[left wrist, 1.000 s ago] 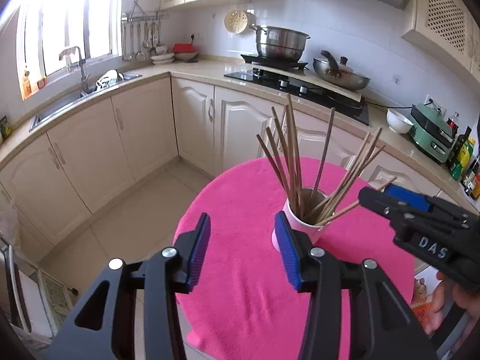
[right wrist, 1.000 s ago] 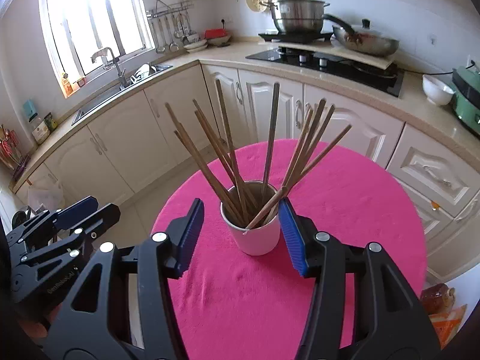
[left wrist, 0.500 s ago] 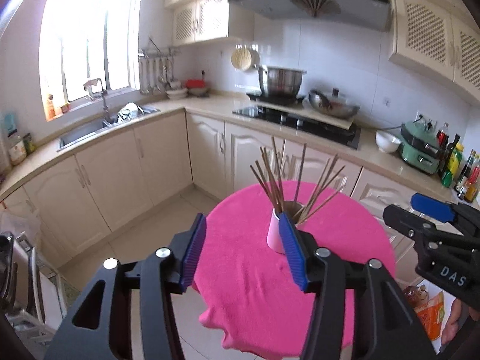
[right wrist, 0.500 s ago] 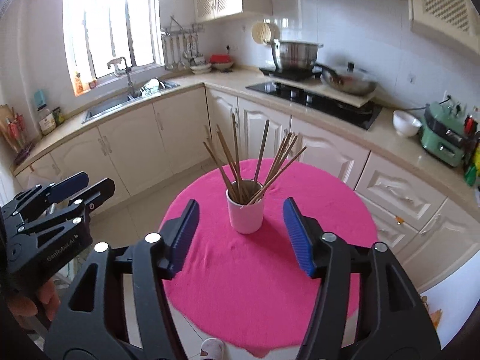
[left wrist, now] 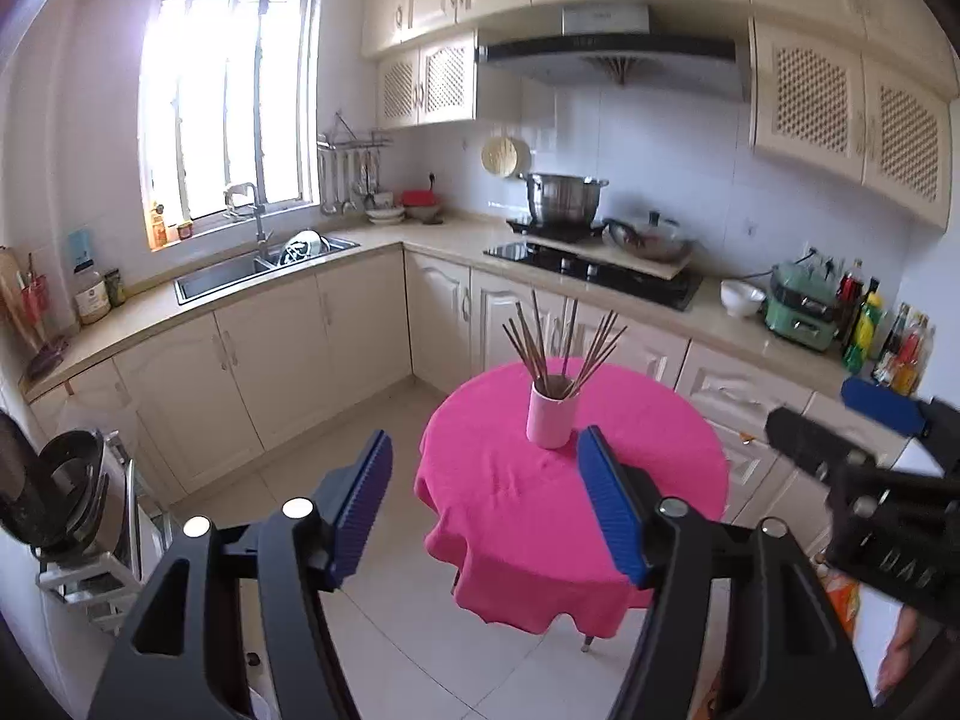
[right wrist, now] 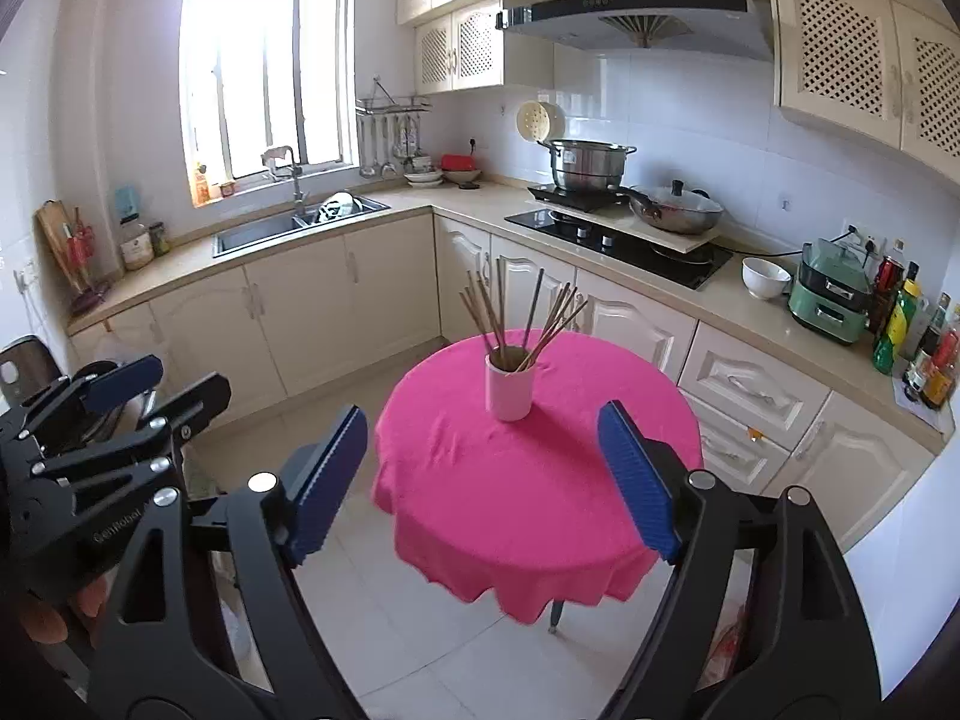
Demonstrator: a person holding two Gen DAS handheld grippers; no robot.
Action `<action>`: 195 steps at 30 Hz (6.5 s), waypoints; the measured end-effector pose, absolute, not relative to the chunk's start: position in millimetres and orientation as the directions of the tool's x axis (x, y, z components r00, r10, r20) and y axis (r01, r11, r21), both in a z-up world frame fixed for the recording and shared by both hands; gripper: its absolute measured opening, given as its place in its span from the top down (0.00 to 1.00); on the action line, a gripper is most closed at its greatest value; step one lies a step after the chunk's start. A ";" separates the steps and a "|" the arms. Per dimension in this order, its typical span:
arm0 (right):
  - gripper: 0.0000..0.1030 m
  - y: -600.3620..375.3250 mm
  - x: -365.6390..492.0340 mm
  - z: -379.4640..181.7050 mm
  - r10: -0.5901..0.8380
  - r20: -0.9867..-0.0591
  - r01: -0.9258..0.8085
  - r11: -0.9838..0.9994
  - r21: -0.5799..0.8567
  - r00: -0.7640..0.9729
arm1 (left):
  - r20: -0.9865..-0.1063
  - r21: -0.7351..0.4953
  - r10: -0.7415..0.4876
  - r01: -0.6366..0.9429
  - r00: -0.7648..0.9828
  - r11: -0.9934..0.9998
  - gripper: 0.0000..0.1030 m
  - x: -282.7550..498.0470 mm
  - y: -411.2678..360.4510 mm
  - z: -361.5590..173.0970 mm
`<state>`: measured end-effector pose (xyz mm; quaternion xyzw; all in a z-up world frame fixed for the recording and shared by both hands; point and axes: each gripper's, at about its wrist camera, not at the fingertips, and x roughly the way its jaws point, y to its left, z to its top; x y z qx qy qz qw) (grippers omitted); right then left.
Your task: Organize utensils
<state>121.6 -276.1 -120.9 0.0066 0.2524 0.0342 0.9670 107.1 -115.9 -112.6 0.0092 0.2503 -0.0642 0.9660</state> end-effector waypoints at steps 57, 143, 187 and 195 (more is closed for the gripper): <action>0.16 -110.9 -211.3 -34.6 -0.166 -0.316 0.188 0.982 0.037 0.934 | -0.250 0.038 -0.347 0.368 0.904 0.929 0.36 -192.1 32.4 -8.1; 0.16 -106.6 -201.4 -42.8 -0.169 -0.359 0.194 0.981 0.032 0.918 | -0.268 0.044 -0.359 0.384 0.894 0.922 0.36 -178.2 46.6 -17.7; 0.16 -93.4 -167.0 -55.8 -0.151 -0.393 0.184 0.982 0.048 0.907 | -0.295 0.049 -0.349 0.379 0.890 0.924 0.36 -142.3 65.1 -27.0; 0.16 -92.2 -155.1 -60.7 -0.143 -0.399 0.176 0.983 0.047 0.906 | -0.301 0.053 -0.343 0.374 0.890 0.926 0.36 -129.8 66.0 -27.4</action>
